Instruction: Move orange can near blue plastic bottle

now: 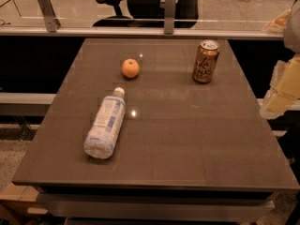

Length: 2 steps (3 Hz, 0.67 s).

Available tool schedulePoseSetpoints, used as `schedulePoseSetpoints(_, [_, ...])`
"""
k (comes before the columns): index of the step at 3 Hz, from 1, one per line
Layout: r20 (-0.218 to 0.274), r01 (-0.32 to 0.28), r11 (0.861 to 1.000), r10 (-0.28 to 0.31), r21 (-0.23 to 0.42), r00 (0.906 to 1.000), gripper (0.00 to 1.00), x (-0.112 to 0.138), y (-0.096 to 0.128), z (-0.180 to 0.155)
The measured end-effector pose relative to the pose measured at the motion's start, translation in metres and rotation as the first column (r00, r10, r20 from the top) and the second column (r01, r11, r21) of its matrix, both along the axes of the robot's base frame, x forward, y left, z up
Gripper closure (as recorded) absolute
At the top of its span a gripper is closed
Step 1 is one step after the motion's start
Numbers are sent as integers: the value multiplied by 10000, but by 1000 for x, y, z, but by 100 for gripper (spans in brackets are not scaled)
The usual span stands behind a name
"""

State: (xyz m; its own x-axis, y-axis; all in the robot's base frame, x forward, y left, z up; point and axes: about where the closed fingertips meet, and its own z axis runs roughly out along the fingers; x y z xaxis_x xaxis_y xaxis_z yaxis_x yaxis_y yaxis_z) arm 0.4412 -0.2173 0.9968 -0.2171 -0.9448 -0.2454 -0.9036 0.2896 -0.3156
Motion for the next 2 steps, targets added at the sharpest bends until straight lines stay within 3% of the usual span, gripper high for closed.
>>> schedulePoseSetpoints(2, [849,-40,9901,-80,1405,9964,0,33,-7,13])
